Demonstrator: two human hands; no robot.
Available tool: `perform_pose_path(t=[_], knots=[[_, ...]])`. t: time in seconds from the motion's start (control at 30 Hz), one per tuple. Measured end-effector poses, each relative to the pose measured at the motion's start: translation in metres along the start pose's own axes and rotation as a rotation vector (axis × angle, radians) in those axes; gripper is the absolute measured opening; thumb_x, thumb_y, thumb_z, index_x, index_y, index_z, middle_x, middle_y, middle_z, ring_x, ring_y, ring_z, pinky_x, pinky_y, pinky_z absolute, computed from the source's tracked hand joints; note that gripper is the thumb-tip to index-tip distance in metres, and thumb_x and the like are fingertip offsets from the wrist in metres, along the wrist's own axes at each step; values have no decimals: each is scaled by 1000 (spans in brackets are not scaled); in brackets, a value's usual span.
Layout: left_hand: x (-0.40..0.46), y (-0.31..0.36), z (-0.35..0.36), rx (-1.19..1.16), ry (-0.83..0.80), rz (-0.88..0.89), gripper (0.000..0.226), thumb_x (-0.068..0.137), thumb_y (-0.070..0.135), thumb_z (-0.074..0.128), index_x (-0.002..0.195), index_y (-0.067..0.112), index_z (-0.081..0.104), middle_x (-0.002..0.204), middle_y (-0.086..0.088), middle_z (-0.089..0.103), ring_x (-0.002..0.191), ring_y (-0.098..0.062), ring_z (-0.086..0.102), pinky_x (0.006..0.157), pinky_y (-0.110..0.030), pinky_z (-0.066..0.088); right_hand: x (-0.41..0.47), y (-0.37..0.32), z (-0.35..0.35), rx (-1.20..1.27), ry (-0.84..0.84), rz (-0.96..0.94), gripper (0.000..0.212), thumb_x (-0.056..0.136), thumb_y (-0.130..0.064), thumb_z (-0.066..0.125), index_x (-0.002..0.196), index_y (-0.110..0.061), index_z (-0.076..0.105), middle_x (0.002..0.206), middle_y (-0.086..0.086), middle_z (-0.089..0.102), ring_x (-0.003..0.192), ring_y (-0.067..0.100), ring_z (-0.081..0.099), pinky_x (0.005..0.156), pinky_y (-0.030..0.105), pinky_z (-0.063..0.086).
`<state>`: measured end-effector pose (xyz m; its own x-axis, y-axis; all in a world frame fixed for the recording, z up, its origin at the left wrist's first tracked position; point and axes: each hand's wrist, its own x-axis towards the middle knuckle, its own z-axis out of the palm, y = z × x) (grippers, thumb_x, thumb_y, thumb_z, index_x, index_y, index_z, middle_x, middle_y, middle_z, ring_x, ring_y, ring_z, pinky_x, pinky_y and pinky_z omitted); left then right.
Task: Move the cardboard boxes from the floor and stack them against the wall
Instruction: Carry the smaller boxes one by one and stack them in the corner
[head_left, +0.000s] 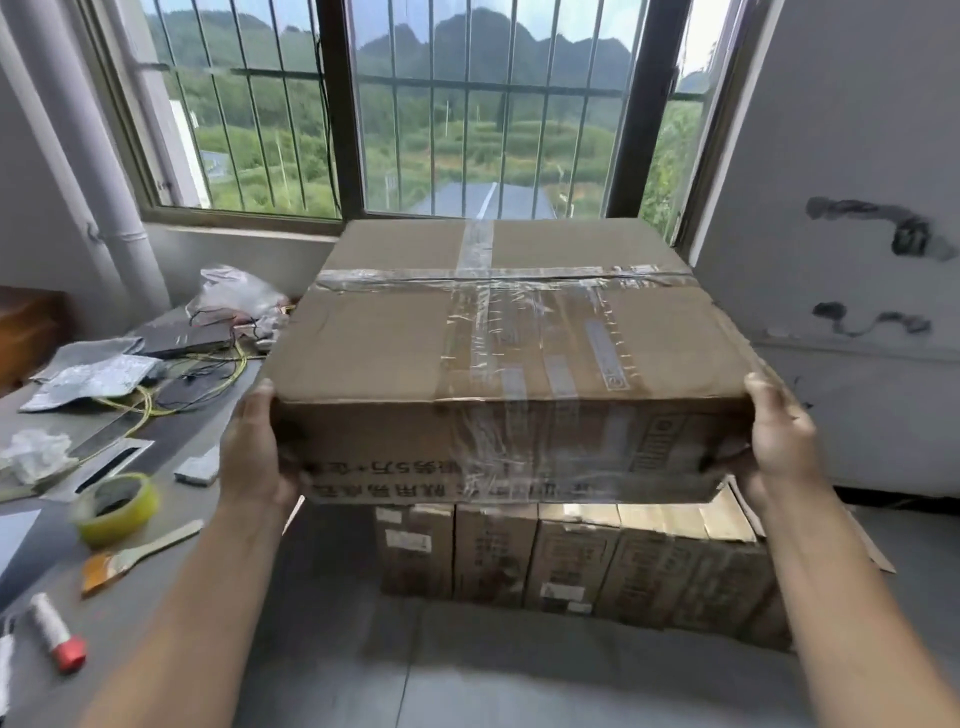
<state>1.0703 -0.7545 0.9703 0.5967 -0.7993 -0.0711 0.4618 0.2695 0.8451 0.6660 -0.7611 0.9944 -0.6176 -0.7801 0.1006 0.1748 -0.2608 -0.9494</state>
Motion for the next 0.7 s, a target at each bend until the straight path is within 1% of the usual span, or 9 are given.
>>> perform_pose_path(t=[0.07,0.17,0.3,0.37,0.43,0.47,0.53,0.6,0.7], knots=[[47,-8,26,-8,-31,17,20,92,30,52,106,20,63,97,7,64,89,-8,58,67,-24,47,33,12,37,20,-3,-9,12,88,-28,61,81,-20,65,64,-13,65,63,10,60,58,29,50],[117,-15,69,-21,-93,24,25,92,28,50,114,21,61,96,8,65,81,-4,61,61,-20,48,85,27,92,42,2,-41,10,89,-24,60,82,-20,67,85,-6,67,88,17,62,85,38,50],[205,-18,127,7,-173,52,19,95,23,45,94,21,64,74,16,70,66,1,64,59,-15,50,148,40,163,67,16,-44,5,89,-23,59,87,-23,64,92,-5,63,102,23,61,94,40,48],[246,-25,152,24,-193,51,19,94,23,46,99,22,64,80,13,69,73,-2,63,60,-16,51,177,49,190,59,36,-45,4,88,-23,59,87,-22,63,92,-4,63,99,23,62,94,41,47],[283,-36,172,13,-166,38,23,93,25,49,110,19,62,89,8,66,80,-6,61,60,-19,51,204,60,211,53,65,-38,7,90,-21,57,84,-21,62,87,-4,62,89,19,61,87,38,49],[301,-44,181,16,-170,36,25,92,26,50,113,18,61,93,6,65,82,-7,60,61,-21,51,218,67,220,53,73,-34,8,90,-22,57,84,-21,62,86,-4,62,91,21,61,85,38,49],[333,-59,199,21,-196,19,30,90,29,52,116,17,61,100,4,64,86,-8,60,63,-21,51,245,83,234,52,83,-33,6,89,-23,58,85,-23,63,91,-3,64,104,26,61,92,41,49],[365,-75,215,25,-220,-3,38,85,32,55,118,16,62,110,1,65,94,-11,61,73,-25,53,274,100,249,51,80,-40,7,89,-24,58,85,-24,64,97,-2,65,111,26,60,100,45,47],[408,-102,233,72,-227,-44,48,78,36,60,122,18,62,126,-3,62,112,-19,59,94,-36,49,316,128,270,43,80,-6,8,92,-21,55,89,-23,62,110,6,64,112,26,59,101,45,46]])
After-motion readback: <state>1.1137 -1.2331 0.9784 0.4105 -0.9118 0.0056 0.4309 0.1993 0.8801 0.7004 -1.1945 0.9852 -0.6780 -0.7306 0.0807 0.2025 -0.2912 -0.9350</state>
